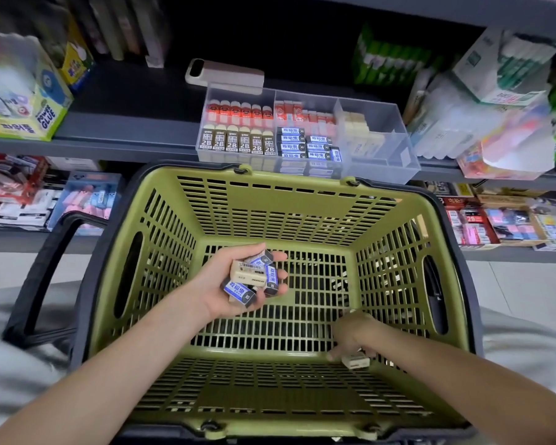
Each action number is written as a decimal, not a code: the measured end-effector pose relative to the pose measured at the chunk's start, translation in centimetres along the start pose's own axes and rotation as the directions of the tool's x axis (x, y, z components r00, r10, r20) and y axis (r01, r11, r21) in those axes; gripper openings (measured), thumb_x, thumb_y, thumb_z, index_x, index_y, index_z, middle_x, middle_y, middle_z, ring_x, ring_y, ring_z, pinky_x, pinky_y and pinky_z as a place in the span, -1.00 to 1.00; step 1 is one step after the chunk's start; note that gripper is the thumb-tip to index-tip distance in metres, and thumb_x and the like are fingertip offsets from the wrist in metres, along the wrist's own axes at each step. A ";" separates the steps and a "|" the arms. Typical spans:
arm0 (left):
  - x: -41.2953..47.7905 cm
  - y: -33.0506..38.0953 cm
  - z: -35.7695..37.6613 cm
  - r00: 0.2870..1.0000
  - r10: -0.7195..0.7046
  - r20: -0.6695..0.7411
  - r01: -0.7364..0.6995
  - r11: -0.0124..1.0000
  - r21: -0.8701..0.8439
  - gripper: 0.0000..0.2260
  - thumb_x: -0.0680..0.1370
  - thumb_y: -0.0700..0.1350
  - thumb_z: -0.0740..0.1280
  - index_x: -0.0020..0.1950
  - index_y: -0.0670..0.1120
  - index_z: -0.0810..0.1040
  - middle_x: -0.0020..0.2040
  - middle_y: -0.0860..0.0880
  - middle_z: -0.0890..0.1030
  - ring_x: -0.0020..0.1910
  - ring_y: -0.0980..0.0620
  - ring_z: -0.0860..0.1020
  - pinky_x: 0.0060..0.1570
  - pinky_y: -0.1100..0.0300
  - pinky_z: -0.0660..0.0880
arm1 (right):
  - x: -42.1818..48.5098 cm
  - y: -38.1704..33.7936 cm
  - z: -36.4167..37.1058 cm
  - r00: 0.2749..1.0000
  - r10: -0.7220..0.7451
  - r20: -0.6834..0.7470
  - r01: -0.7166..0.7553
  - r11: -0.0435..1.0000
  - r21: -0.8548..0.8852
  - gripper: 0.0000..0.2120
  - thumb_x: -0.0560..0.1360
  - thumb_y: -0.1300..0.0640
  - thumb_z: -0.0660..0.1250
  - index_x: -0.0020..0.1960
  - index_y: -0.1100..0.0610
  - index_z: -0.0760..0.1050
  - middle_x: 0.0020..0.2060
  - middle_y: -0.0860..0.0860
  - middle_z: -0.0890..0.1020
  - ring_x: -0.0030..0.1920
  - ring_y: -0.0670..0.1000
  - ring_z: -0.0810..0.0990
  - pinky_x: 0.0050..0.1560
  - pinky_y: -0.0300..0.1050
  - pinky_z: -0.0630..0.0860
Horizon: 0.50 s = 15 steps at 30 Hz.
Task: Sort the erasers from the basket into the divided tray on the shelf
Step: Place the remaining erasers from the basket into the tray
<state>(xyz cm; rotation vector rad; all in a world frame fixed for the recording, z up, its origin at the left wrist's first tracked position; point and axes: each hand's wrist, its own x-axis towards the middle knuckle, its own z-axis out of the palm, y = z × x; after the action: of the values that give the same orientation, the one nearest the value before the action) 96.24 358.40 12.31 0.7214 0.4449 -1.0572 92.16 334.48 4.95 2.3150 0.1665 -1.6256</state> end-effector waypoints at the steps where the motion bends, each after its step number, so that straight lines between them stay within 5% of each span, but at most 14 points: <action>1: -0.1 0.1 0.0 1.000 0.007 -0.006 -0.007 1.000 -0.003 -0.73 0.39 -0.03 0.40 -0.05 -0.18 0.69 -0.17 -0.19 0.64 -0.25 -0.13 0.62 -0.55 0.22 0.49 | 0.4 -0.2 0.4 1.000 -0.003 0.025 0.001 0.998 0.065 -0.37 0.50 -0.22 0.23 0.35 0.24 0.36 0.19 0.14 0.55 0.00 0.09 0.64 -0.05 -0.12 0.54; 6: -0.6 0.3 0.3 0.999 0.041 -0.031 -0.042 0.999 -0.017 -0.74 0.40 -0.05 0.38 -0.07 -0.20 0.70 -0.18 -0.21 0.64 -0.27 -0.14 0.63 -0.56 0.23 0.49 | 1.1 -0.3 1.4 0.995 -0.051 0.087 0.021 0.949 0.316 -0.45 0.50 0.03 0.34 0.40 0.23 0.30 0.36 0.19 0.37 -0.05 0.07 0.64 -0.06 -0.12 0.62; 10: -0.8 0.4 0.4 0.998 0.039 -0.049 -0.039 0.999 -0.005 -0.73 0.39 -0.03 0.38 -0.07 -0.19 0.70 -0.20 -0.19 0.64 -0.28 -0.13 0.63 -0.57 0.24 0.48 | -1.2 0.5 -2.3 0.960 -0.270 -0.075 0.262 0.770 0.582 -0.80 0.50 0.09 0.32 0.10 0.11 0.54 -0.01 0.07 0.59 -0.28 -0.08 0.53 -0.29 -0.28 0.52; 12: -0.9 0.4 0.6 0.998 0.019 -0.067 -0.019 1.000 0.009 -0.72 0.39 0.00 0.39 -0.09 -0.18 0.71 -0.22 -0.19 0.64 -0.30 -0.13 0.62 -0.57 0.25 0.47 | -3.6 0.7 -5.0 0.893 -0.377 -0.247 0.429 0.543 0.722 -0.88 0.53 0.09 0.27 -0.01 0.05 0.57 -0.11 0.05 0.61 -0.29 -0.09 0.47 -0.33 -0.28 0.39; 15: -1.1 0.5 1.0 0.993 -0.002 -0.121 0.008 0.999 0.045 -0.69 0.37 0.04 0.41 -0.09 -0.17 0.71 -0.24 -0.19 0.64 -0.32 -0.14 0.62 -0.59 0.25 0.46 | -6.9 0.9 -8.4 0.800 -0.420 -0.428 0.482 0.028 0.876 -0.79 0.48 -0.01 0.29 -0.01 0.07 0.60 -0.18 0.08 0.65 -0.34 -0.08 0.47 -0.38 -0.26 0.35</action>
<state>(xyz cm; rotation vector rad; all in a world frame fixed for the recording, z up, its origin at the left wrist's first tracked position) 96.18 358.46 13.86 0.8282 0.5281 -1.0346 97.52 336.80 14.19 3.5607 -0.2817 -2.5004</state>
